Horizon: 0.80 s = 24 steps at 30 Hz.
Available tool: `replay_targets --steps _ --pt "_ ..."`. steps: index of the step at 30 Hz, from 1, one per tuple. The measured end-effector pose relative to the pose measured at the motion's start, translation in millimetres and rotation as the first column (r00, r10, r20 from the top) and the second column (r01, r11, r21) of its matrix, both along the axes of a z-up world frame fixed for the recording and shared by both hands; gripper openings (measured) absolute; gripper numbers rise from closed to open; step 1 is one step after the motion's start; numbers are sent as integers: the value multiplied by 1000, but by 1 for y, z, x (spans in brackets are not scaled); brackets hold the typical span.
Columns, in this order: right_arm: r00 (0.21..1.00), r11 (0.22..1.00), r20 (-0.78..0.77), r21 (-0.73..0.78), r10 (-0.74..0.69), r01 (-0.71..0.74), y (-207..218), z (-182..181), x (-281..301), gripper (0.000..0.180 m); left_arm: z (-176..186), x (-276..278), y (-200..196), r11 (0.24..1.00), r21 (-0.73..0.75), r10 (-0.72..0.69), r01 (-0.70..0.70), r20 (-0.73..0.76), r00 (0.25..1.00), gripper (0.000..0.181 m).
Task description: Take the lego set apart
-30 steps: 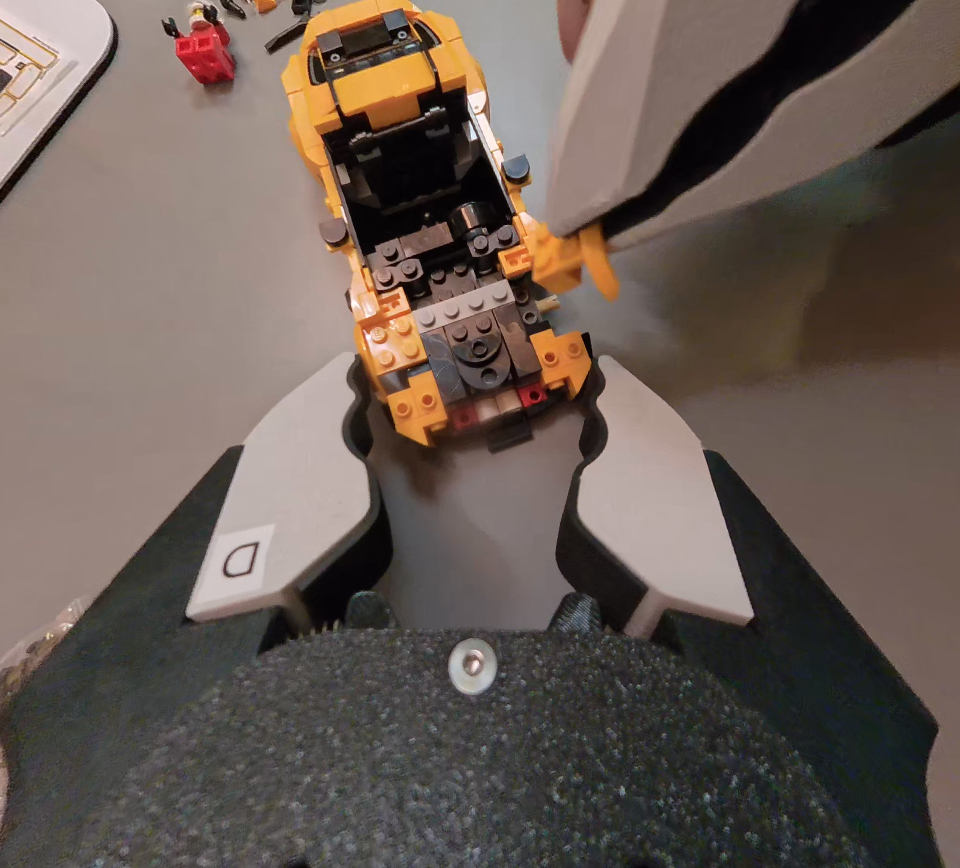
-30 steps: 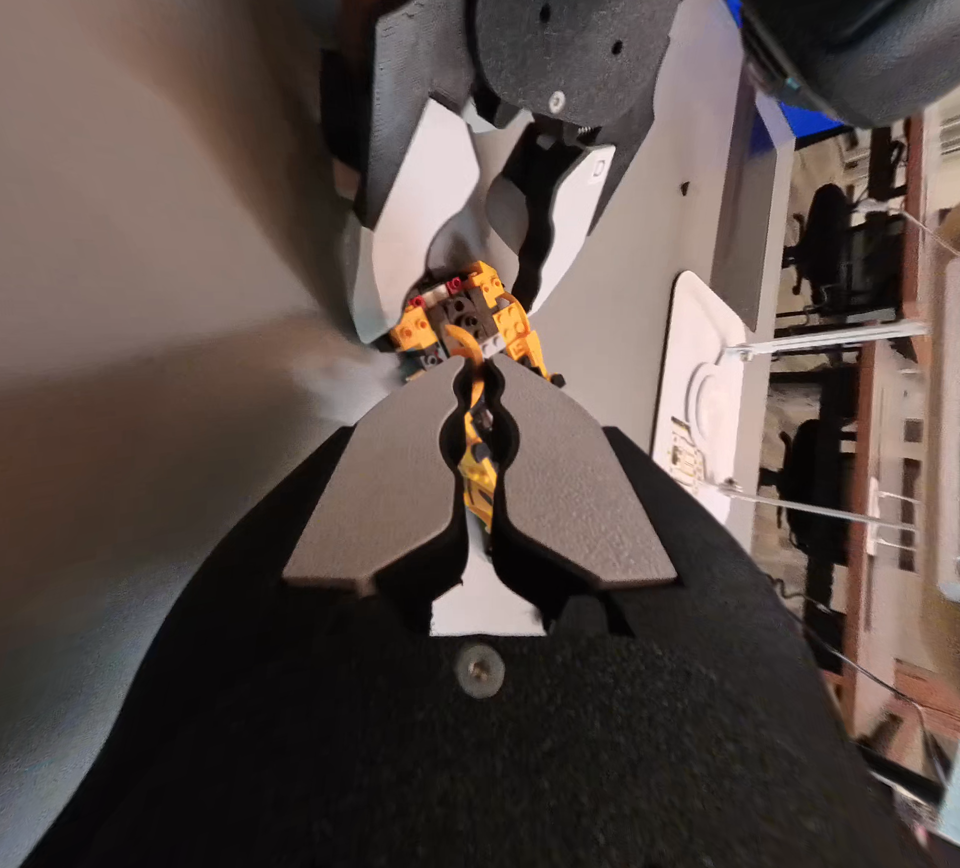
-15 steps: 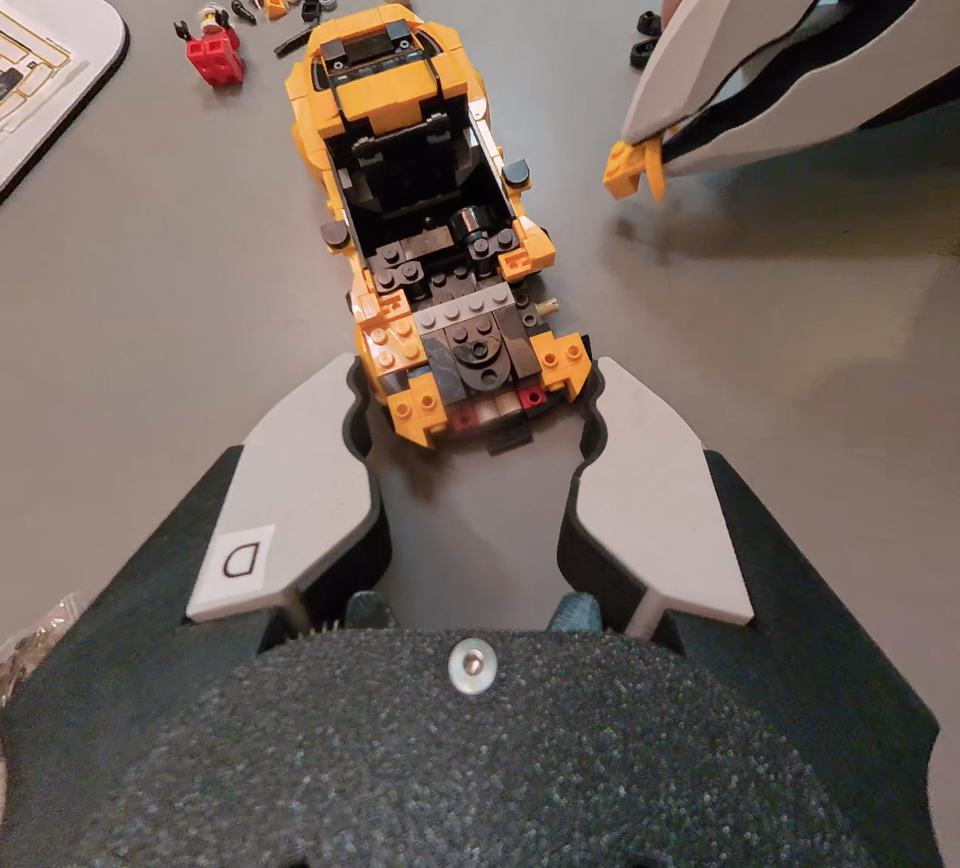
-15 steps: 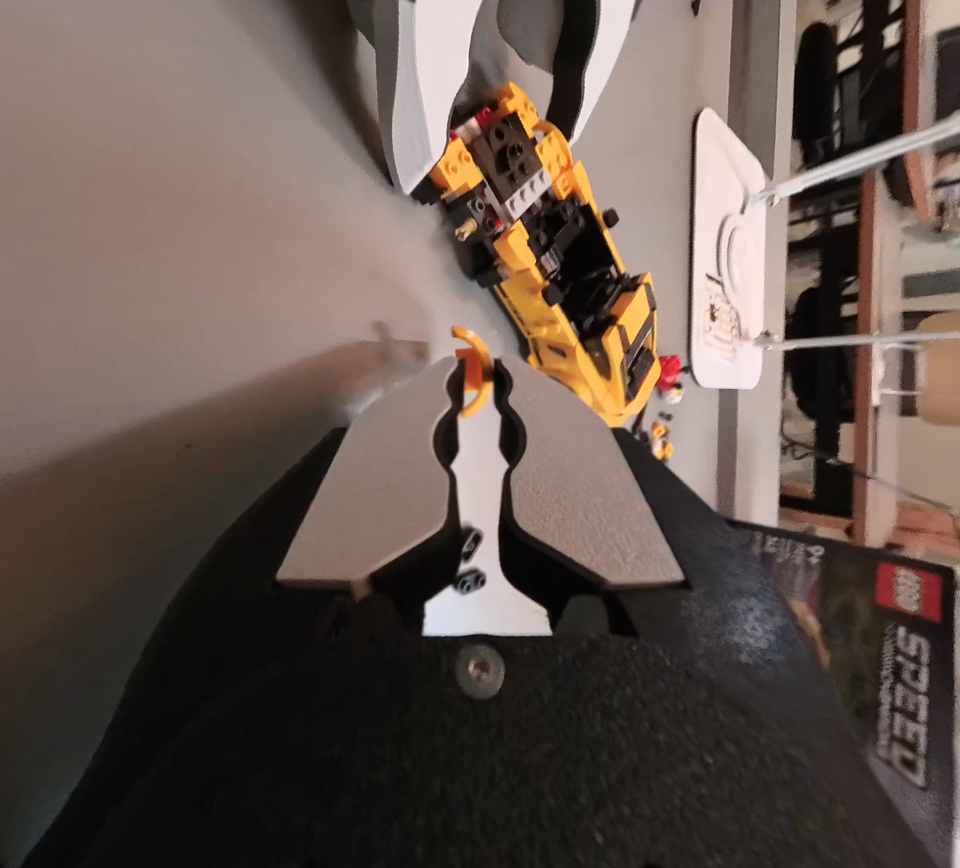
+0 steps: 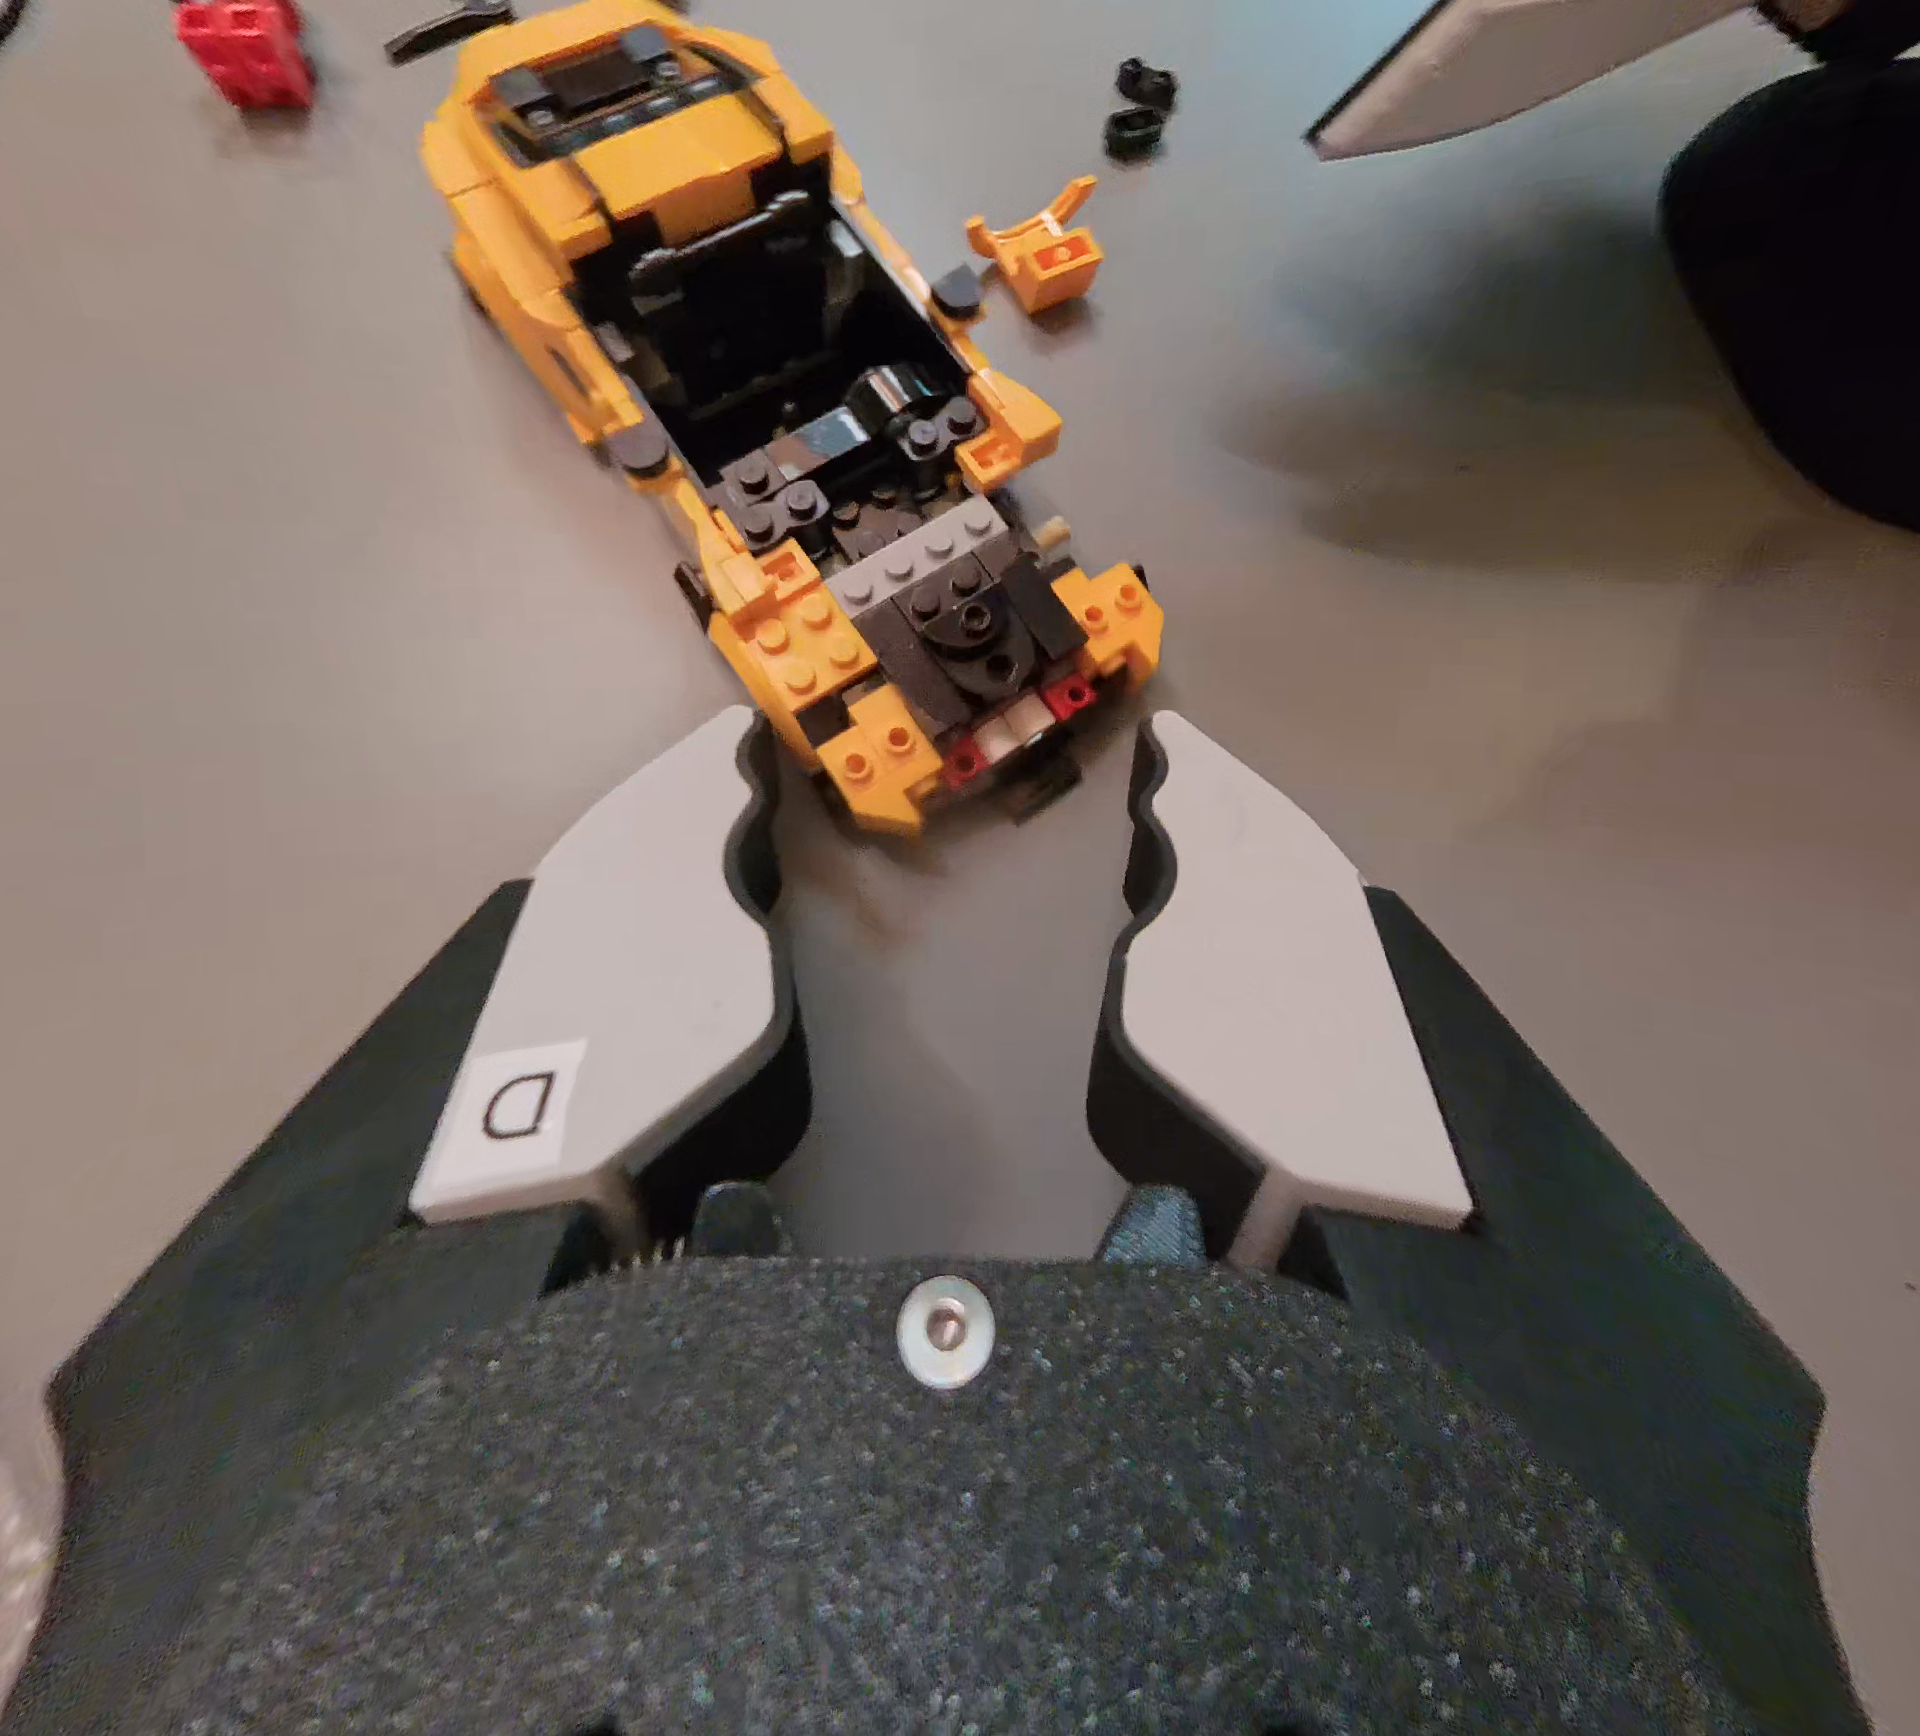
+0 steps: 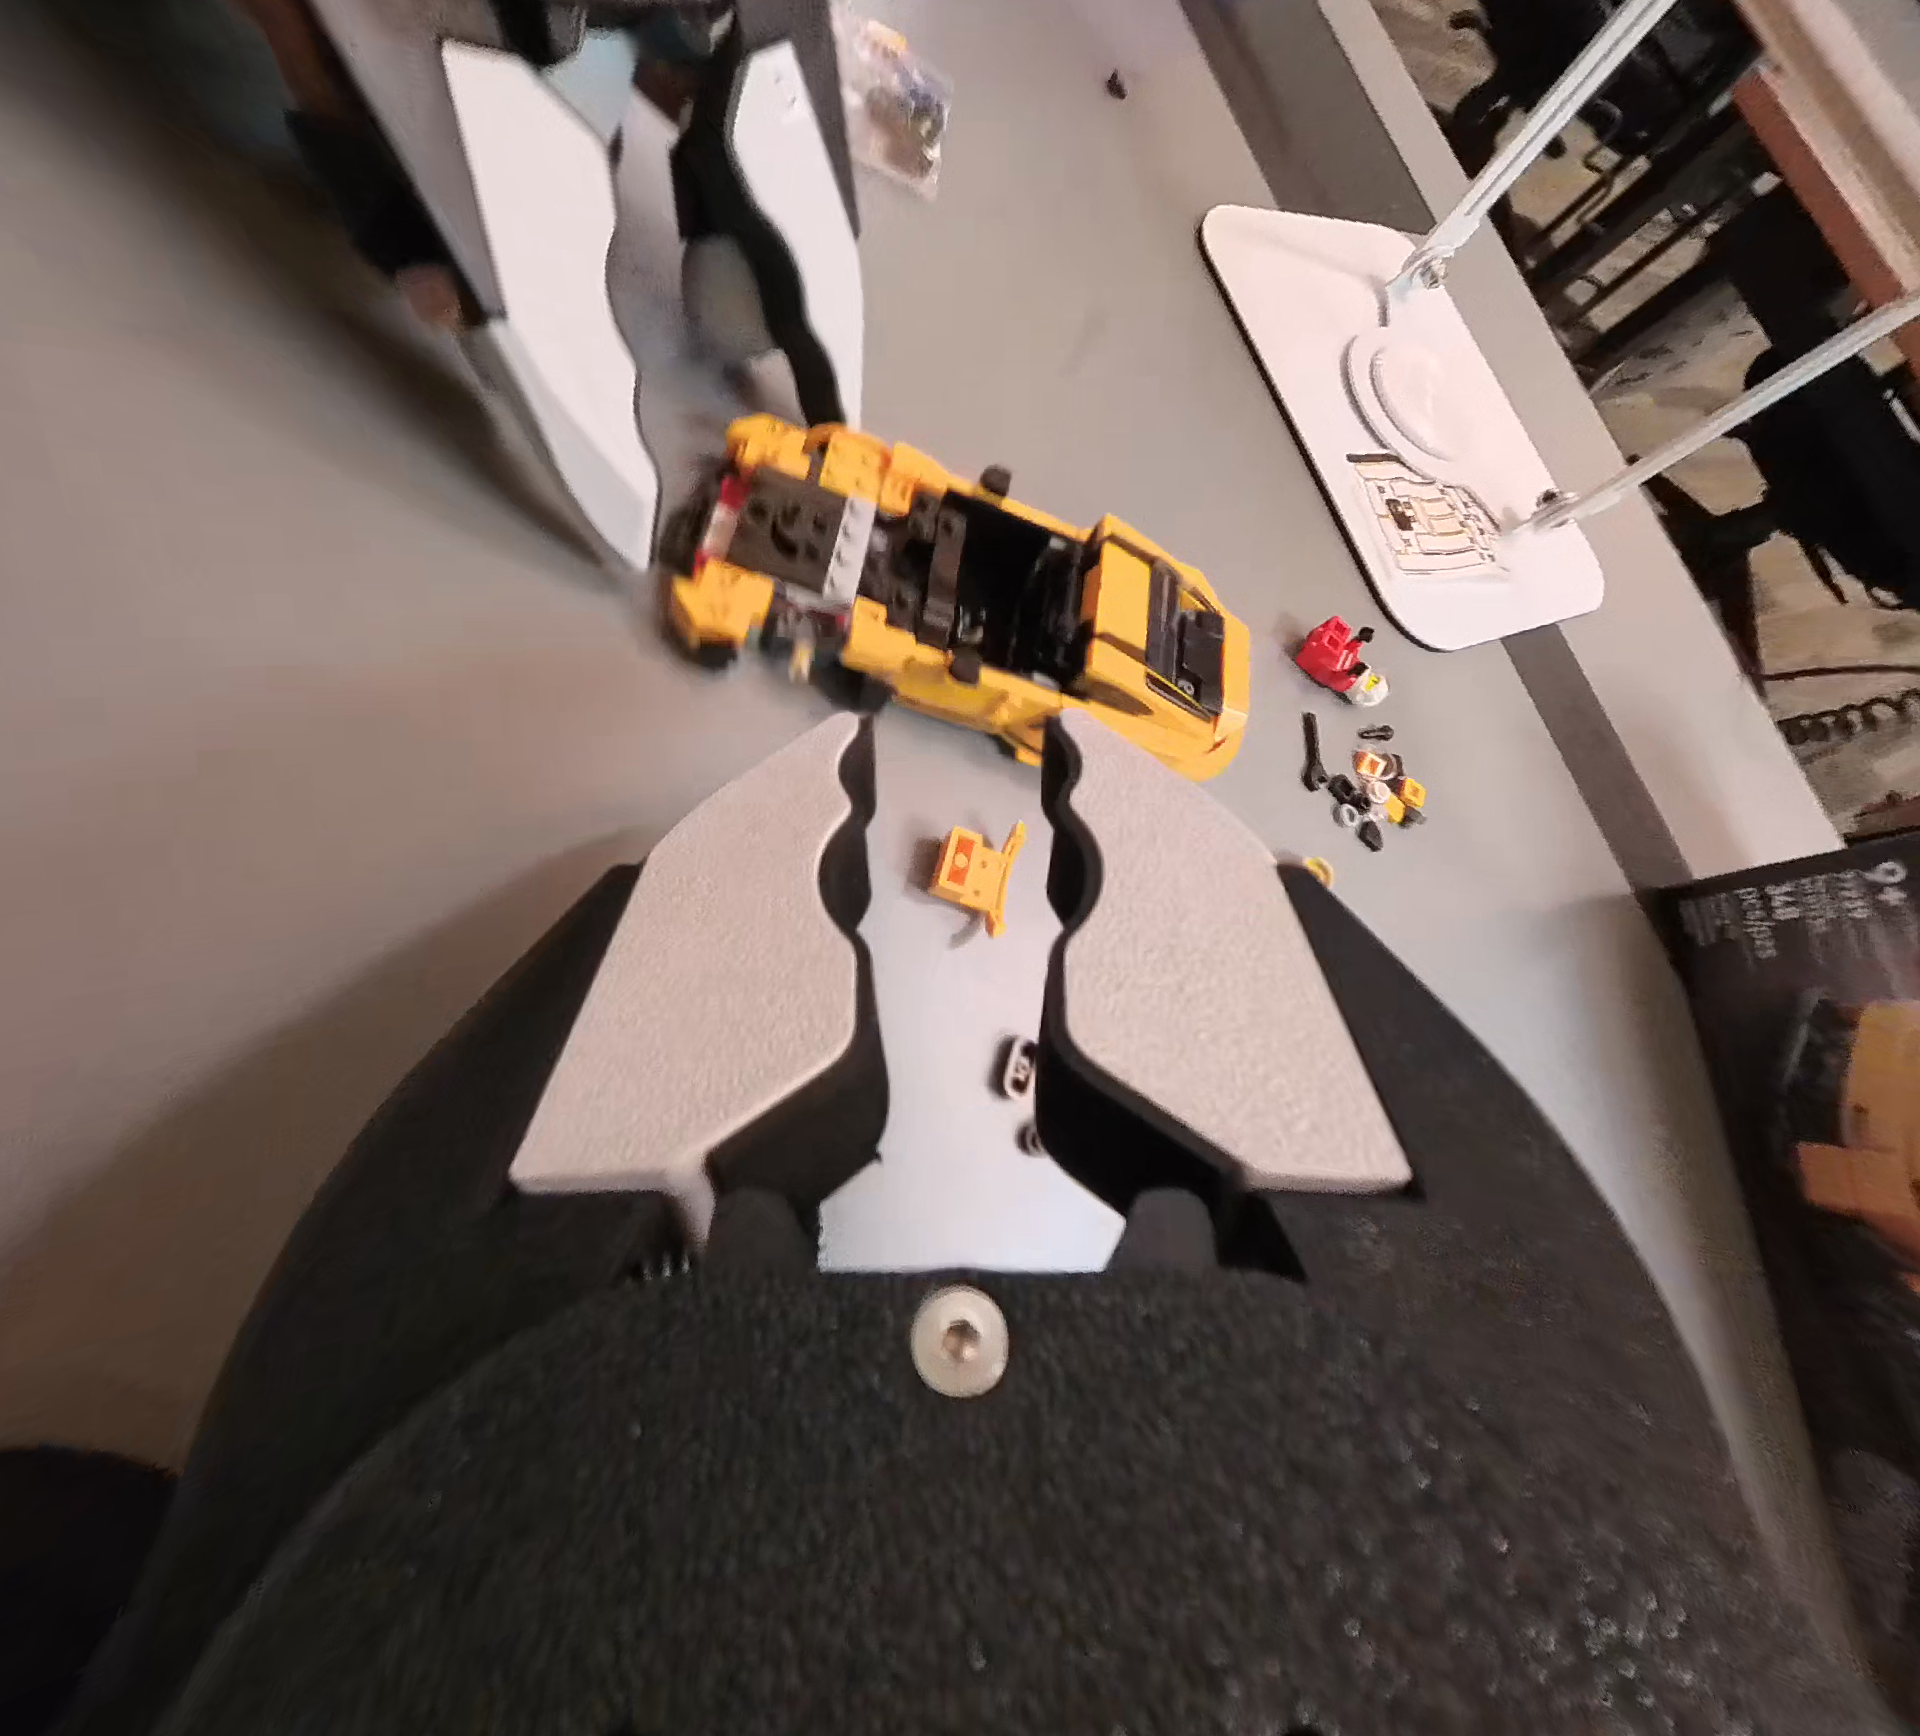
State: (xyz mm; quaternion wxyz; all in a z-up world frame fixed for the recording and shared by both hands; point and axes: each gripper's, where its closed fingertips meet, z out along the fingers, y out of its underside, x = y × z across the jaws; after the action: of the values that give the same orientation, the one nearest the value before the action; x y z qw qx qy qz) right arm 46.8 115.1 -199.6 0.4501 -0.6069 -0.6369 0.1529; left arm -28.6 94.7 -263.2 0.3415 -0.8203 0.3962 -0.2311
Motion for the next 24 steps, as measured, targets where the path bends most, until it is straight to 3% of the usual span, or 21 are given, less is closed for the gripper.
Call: replay_targets --steps 3,7,14,24 --pt "997 998 -69 -52 -26 22 -2 3 -10 30 2 12 -12 995 22 -94 94 8 996 51" --pt "996 996 -68 -68 -61 57 1 -4 -17 29 9 8 -6 998 33 -54 53 31 998 42" --pt "999 990 -10 -137 -32 30 -6 -21 -14 29 25 13 -3 977 -208 25 39 295 955 35" --pt "992 997 100 -39 70 -66 0 -25 -29 29 22 16 10 848 -526 202 59 425 883 19"
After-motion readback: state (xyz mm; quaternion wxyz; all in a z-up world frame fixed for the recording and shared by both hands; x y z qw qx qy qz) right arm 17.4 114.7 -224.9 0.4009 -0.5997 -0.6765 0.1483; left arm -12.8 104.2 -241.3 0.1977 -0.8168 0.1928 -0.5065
